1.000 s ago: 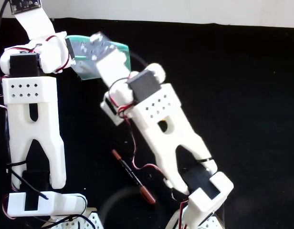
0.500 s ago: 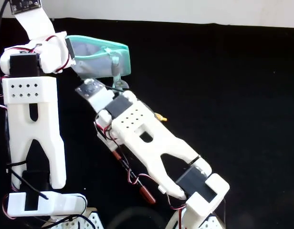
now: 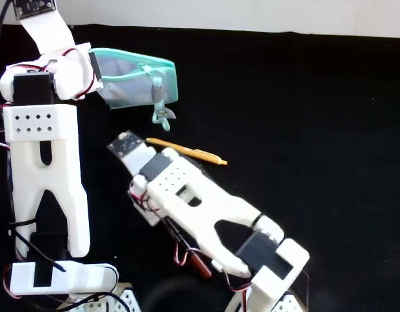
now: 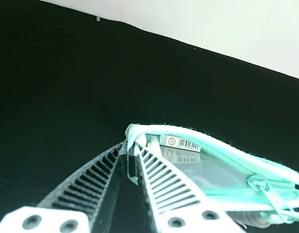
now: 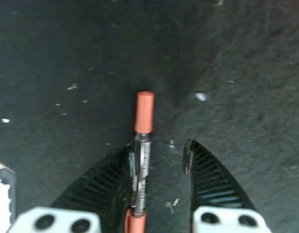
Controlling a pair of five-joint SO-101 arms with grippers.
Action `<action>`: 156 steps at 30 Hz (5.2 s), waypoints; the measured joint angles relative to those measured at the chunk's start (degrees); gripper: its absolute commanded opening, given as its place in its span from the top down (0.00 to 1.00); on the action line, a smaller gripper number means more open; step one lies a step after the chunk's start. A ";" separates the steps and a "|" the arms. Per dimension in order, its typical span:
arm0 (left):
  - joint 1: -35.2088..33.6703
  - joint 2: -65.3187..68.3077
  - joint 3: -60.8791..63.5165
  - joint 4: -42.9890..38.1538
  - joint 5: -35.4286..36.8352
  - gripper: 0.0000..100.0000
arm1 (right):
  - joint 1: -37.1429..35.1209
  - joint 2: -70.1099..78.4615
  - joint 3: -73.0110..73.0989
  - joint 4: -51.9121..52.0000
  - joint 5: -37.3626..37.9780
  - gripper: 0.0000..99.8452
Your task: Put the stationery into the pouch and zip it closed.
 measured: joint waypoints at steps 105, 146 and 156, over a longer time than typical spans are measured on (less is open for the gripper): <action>0.09 0.00 0.00 0.00 0.00 0.99 | 14.51 5.63 -73.41 -17.76 -0.62 0.99; 0.26 2.99 -0.18 -0.09 0.00 0.99 | 14.51 41.05 -106.99 0.18 -0.70 0.99; 0.09 3.34 -0.18 -0.09 0.00 0.99 | 12.13 38.15 -107.08 9.85 -0.53 0.98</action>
